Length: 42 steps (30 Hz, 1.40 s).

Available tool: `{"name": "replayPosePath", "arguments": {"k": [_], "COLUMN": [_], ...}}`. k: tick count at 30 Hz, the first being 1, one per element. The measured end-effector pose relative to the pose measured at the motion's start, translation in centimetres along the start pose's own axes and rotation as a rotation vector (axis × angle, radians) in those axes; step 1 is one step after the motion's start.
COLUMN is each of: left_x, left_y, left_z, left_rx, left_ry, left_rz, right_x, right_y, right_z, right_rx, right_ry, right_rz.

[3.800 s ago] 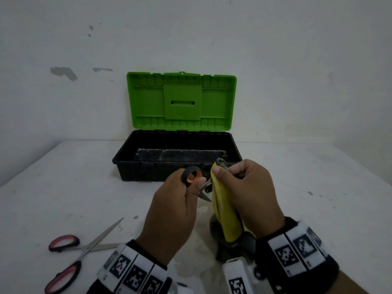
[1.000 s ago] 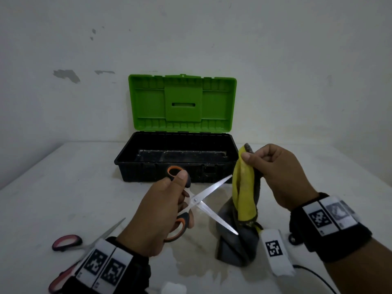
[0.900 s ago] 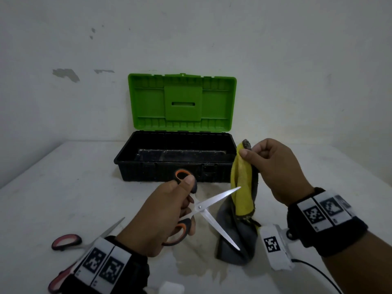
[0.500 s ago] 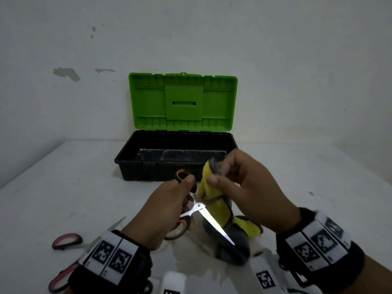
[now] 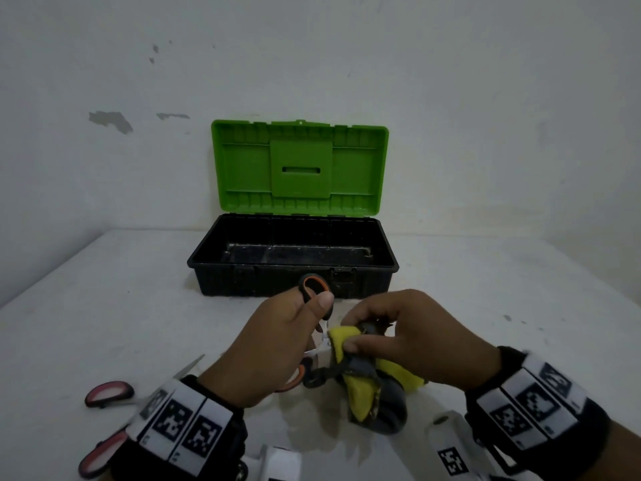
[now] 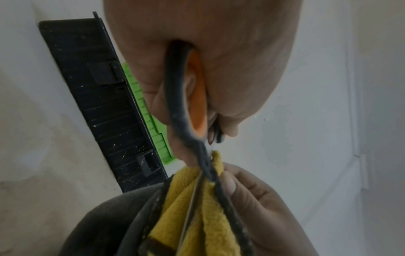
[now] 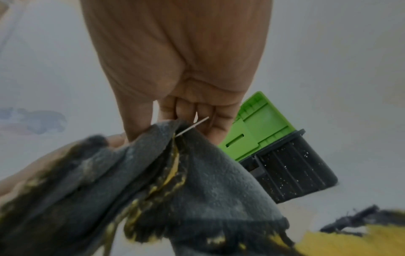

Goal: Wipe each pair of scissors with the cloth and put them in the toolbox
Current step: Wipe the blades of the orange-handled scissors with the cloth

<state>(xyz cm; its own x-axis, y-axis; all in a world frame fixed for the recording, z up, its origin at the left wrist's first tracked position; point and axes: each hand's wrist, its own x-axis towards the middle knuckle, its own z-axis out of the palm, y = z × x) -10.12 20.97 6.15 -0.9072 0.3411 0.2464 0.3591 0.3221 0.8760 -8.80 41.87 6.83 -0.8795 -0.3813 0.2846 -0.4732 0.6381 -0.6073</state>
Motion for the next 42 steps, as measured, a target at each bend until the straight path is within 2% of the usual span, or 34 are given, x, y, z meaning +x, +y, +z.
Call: {"name": "replayPosePath", "arguments": {"k": [3, 11, 19, 28, 30, 32, 34, 37, 42], "left_x": [0.0, 0.1, 0.1, 0.0, -0.1, -0.1, 0.0, 0.3, 0.5], "left_y": [-0.2, -0.6, -0.1, -0.2, -0.4, -0.5, -0.4, -0.3, -0.2], "left_z": [0.2, -0.7, -1.3, -1.6, -1.9, -2.2, -1.9, -1.1, 0.3], "left_rx": [0.058, 0.082, -0.053, -0.144, -0.205, -0.264, -0.323, -0.44, -0.422], "left_ry": [-0.038, -0.052, -0.106, -0.044, 0.035, 0.118, 0.175, 0.213, 0.326], "left_rz": [0.058, 0.083, -0.024, -0.044, -0.085, -0.125, -0.154, -0.2, -0.198], "right_x": [0.5, 0.8, 0.4, -0.4, -0.6, -0.8, -0.8, -0.1, 0.6], "right_y": [-0.3, -0.5, 0.1, 1.2, 1.6, 2.0, 2.2, 1.7, 0.3], "right_z": [0.3, -0.2, -2.6, -4.5, -5.2, -5.4, -4.6, -2.0, 1.8], "right_rx": [0.067, 0.028, -0.047, 0.027, 0.106, 0.244, 0.412, 0.579, 0.646], "right_ry": [-0.097, -0.199, -0.229, -0.134, -0.06, 0.076, 0.2, 0.306, 0.301], "right_rz": [0.025, 0.009, 0.03, 0.08, 0.112, 0.144, 0.164, 0.184, 0.18]}}
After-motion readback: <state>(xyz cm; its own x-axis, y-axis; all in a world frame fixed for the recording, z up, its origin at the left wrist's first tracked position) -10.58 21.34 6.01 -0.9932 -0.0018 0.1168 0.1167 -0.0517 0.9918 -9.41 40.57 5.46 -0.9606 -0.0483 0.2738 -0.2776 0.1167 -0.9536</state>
